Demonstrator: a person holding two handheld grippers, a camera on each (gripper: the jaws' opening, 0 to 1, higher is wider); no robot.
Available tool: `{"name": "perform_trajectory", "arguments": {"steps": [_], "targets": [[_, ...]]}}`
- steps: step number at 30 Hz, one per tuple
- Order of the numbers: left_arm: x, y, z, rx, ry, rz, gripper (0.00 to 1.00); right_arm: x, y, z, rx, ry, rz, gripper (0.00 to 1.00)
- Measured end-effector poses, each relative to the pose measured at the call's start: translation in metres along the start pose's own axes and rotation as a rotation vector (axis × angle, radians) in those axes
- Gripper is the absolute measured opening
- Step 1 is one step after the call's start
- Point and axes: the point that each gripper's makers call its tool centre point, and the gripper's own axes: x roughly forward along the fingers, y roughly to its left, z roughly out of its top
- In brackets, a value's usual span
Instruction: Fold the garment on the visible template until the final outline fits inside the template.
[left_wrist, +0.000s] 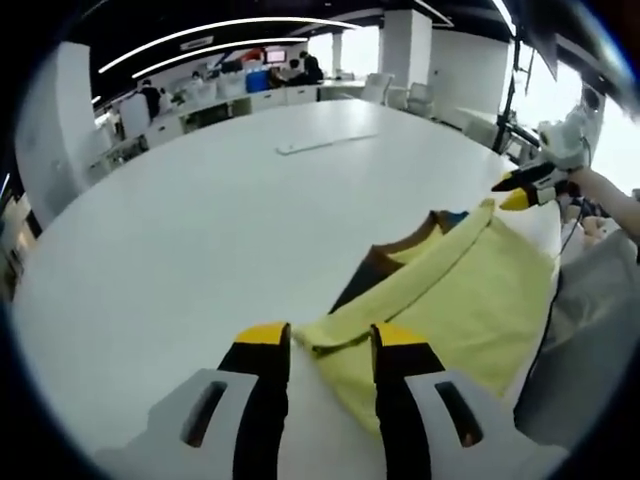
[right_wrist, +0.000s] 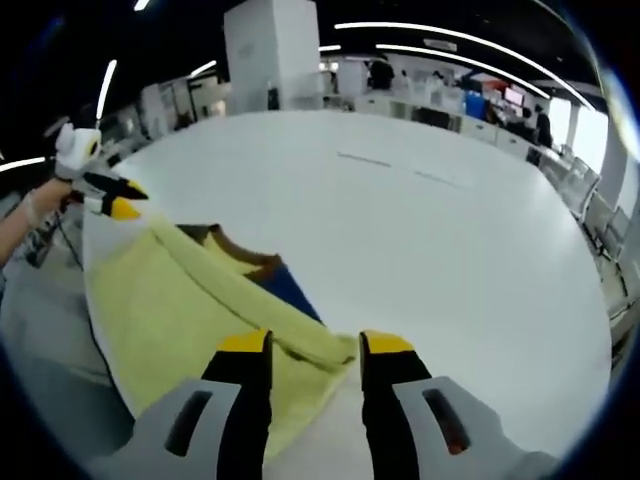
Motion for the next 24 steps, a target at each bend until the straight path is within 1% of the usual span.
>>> {"name": "perform_trajectory", "arguments": {"steps": [2, 5, 7, 9, 12, 16, 19, 21, 24], "targets": [[-0.003, -0.001, 0.003, 0.017, -0.003, 0.003, 0.33, -0.002, 0.002, 0.003, -0.037, -0.010, 0.004, 0.39], [-0.007, -0.001, 0.006, 0.024, -0.013, 0.001, 0.35, -0.005, 0.005, 0.007, -0.050, -0.018, 0.010, 0.41], [-0.009, 0.000, 0.009, 0.010, -0.027, 0.003, 0.40, -0.007, 0.005, 0.009, -0.072, -0.030, 0.005, 0.47], [-0.013, 0.002, 0.013, 0.017, -0.044, 0.018, 0.44, -0.010, 0.004, 0.011, -0.099, -0.034, -0.009, 0.51], [-0.016, 0.000, 0.014, 0.025, -0.045, 0.010, 0.46, -0.011, 0.002, 0.011, -0.099, -0.036, -0.009, 0.52], [-0.018, -0.006, 0.014, 0.035, -0.039, -0.009, 0.52, -0.014, 0.003, 0.011, -0.102, -0.037, -0.013, 0.56], [-0.022, -0.009, 0.014, 0.055, -0.035, -0.008, 0.54, -0.016, 0.005, 0.011, -0.102, -0.035, -0.007, 0.61], [-0.025, -0.010, 0.016, 0.077, -0.036, -0.001, 0.59, -0.018, 0.008, 0.011, -0.120, -0.032, -0.009, 0.64], [-0.030, -0.012, 0.019, 0.087, -0.044, -0.009, 0.63, -0.021, 0.010, 0.010, -0.140, -0.017, -0.005, 0.69]]}}
